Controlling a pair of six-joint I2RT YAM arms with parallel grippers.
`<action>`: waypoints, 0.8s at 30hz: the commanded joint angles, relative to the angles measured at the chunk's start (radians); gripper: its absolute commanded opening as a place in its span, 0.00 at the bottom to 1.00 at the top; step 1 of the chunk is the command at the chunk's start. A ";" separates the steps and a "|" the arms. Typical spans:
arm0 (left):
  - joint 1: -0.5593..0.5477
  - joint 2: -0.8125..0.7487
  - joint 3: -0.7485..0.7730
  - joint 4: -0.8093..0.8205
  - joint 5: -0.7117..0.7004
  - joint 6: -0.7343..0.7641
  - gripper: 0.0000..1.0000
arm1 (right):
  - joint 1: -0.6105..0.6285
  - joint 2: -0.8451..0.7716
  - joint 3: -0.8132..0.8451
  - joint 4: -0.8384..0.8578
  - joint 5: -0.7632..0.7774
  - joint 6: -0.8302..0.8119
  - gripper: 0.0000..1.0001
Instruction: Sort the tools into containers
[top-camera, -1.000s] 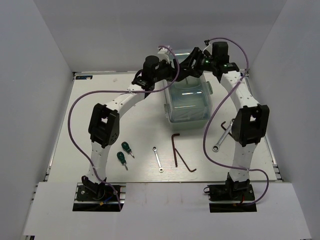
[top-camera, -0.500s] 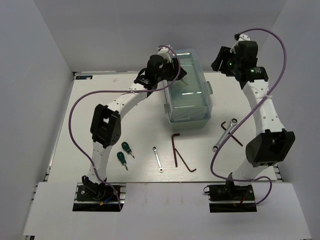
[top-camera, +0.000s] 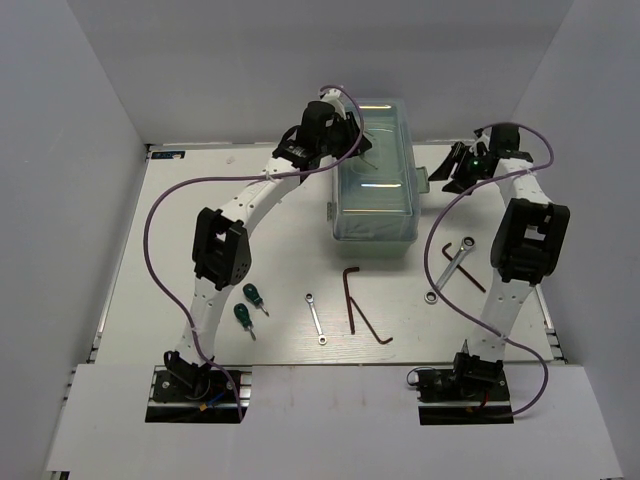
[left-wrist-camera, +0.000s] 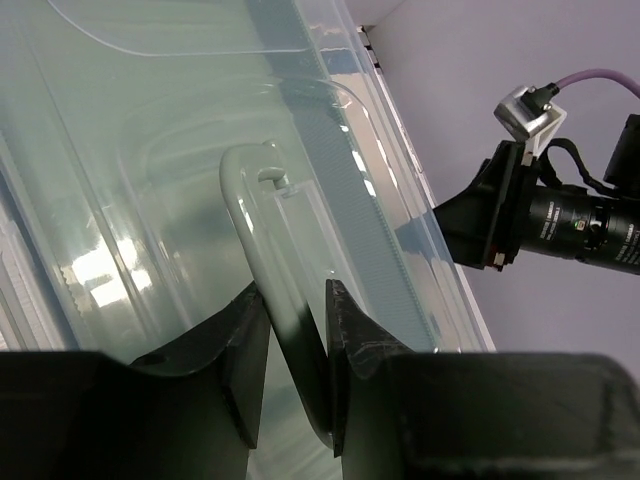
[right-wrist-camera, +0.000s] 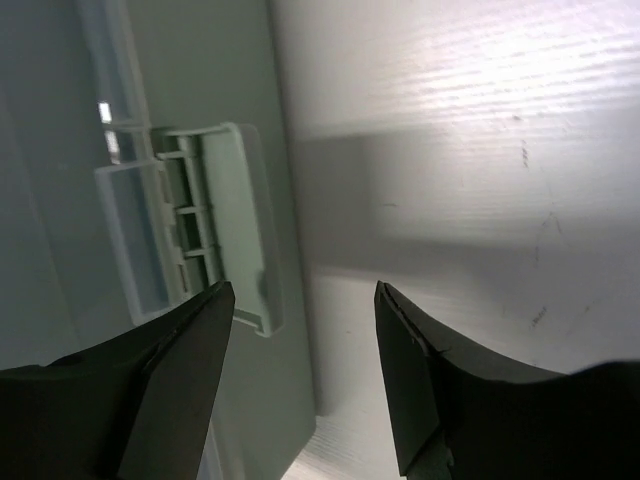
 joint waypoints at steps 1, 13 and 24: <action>-0.013 0.033 0.029 -0.039 0.028 0.062 0.00 | -0.013 0.008 0.013 0.124 -0.207 0.023 0.65; -0.013 0.015 -0.001 -0.028 0.038 0.052 0.00 | -0.039 0.147 0.044 0.205 -0.414 0.138 0.60; -0.013 -0.008 0.009 -0.009 0.035 0.034 0.00 | -0.047 0.108 -0.047 0.306 -0.435 0.178 0.00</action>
